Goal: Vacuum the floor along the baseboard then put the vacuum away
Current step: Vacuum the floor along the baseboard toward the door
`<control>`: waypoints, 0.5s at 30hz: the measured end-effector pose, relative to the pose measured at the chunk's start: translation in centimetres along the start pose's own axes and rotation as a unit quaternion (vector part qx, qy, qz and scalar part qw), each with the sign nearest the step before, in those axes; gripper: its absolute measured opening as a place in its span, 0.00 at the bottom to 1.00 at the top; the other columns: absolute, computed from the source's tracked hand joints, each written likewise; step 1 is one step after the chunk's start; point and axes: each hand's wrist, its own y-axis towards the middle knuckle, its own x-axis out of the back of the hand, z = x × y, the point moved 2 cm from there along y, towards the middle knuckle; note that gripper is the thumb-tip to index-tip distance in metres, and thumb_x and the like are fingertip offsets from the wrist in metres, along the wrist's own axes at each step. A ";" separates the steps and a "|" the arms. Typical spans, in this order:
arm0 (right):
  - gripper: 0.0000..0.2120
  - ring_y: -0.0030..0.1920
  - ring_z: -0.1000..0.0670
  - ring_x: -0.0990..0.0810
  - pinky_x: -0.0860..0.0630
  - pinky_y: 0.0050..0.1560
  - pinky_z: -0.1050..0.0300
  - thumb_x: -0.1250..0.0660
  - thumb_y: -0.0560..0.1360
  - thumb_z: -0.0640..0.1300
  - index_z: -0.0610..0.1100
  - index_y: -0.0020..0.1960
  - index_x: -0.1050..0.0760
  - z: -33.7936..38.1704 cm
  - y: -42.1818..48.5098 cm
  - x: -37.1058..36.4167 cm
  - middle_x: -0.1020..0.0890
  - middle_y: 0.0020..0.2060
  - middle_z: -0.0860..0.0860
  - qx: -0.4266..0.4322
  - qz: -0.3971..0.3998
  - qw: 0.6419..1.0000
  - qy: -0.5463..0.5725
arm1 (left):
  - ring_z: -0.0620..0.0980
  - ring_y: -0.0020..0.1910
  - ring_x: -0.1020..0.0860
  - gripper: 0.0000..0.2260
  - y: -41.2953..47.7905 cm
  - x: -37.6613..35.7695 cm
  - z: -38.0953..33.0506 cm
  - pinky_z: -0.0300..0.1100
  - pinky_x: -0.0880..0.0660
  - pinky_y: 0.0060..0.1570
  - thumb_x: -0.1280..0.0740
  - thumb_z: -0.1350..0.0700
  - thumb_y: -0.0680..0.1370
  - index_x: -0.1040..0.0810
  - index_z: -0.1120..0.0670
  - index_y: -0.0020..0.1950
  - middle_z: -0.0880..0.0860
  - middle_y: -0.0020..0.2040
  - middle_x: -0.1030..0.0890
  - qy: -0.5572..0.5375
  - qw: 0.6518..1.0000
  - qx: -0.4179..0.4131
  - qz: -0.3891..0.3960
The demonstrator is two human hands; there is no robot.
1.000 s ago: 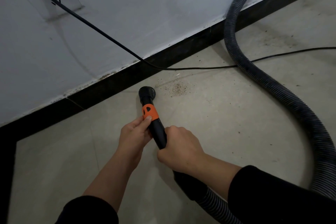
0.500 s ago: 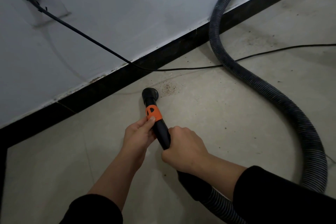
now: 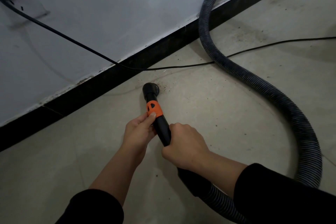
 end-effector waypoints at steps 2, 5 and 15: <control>0.09 0.32 0.51 0.30 0.36 0.28 0.59 0.34 0.67 0.43 0.45 0.43 0.34 -0.4 -0.2 0.3 0.30 0.34 0.52 -0.002 -0.005 1.000 -0.002 | 0.53 0.56 0.20 0.14 0.0 -0.4 0.1 0.40 0.23 0.48 0.38 0.60 0.81 0.25 0.62 0.65 0.59 0.57 0.19 0.002 1.000 0.000 0.005; 0.09 0.32 0.50 0.30 0.36 0.28 0.59 0.33 0.67 0.43 0.46 0.42 0.33 -0.9 -0.5 0.6 0.30 0.33 0.52 -0.011 -0.015 1.000 -0.003 | 0.52 0.55 0.20 0.13 0.0 -1.1 0.3 0.40 0.23 0.49 0.38 0.60 0.81 0.25 0.62 0.65 0.58 0.57 0.19 0.009 1.000 0.001 0.019; 0.11 0.31 0.51 0.31 0.37 0.28 0.59 0.34 0.67 0.43 0.47 0.38 0.37 -2.9 -1.4 1.6 0.30 0.33 0.52 -0.025 -0.033 0.999 0.005 | 0.52 0.56 0.19 0.12 -0.2 -3.6 0.8 0.38 0.21 0.49 0.38 0.60 0.81 0.24 0.61 0.63 0.59 0.57 0.19 0.003 0.999 0.001 0.052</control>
